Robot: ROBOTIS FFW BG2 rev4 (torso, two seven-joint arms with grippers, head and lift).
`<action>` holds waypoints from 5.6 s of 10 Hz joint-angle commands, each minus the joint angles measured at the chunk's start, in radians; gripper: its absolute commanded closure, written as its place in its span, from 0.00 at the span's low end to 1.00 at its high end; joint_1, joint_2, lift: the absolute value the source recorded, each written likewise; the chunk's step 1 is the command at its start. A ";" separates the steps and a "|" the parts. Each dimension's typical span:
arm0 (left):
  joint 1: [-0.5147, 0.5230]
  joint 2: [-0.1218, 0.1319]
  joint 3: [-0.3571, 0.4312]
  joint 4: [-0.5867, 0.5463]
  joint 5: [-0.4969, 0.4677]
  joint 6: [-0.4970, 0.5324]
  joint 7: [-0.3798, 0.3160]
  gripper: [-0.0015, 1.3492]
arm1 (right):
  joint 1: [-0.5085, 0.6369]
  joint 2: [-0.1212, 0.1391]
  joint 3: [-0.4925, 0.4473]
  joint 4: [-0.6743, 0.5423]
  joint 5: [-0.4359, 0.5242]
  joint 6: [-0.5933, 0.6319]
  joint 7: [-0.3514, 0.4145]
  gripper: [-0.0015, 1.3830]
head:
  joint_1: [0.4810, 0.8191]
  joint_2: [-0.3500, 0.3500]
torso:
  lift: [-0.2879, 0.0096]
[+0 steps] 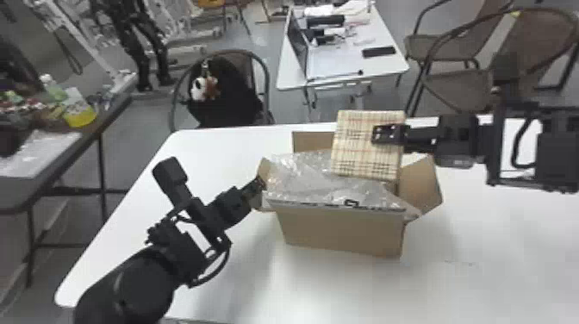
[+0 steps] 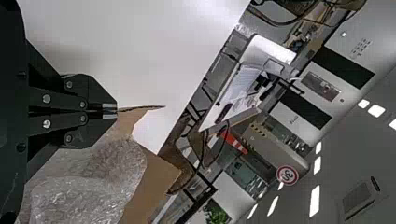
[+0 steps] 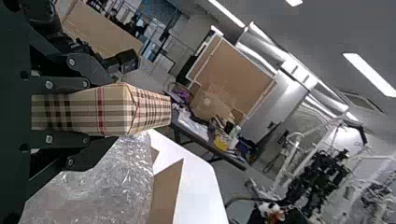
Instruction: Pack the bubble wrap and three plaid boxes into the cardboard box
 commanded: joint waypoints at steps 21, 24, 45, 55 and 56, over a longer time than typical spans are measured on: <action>0.130 -0.032 0.112 -0.062 0.027 -0.077 0.003 0.90 | 1.100 0.249 -0.746 -0.544 0.941 -1.099 0.132 0.34 | 0.63 0.44 | 0.38; 0.131 -0.032 0.112 -0.062 0.027 -0.077 0.000 0.90 | 0.979 0.188 -0.786 -0.409 0.929 -1.070 0.173 0.34 | 0.63 0.35 | 0.38; 0.093 -0.032 0.079 -0.049 -0.026 -0.072 -0.011 0.90 | 0.265 -0.125 -0.225 -0.435 -0.012 -0.076 -0.146 0.94 | 0.53 0.74 | 0.38; 0.062 -0.032 0.033 -0.031 -0.025 -0.078 0.003 0.90 | -0.247 0.090 0.295 0.580 0.278 -0.291 0.641 0.01 | 0.53 0.99 | 0.38; 0.070 -0.032 0.036 -0.031 -0.022 -0.078 0.003 0.90 | -0.226 0.073 0.199 0.480 0.380 -0.292 0.641 0.09 | 0.51 0.98 | 0.38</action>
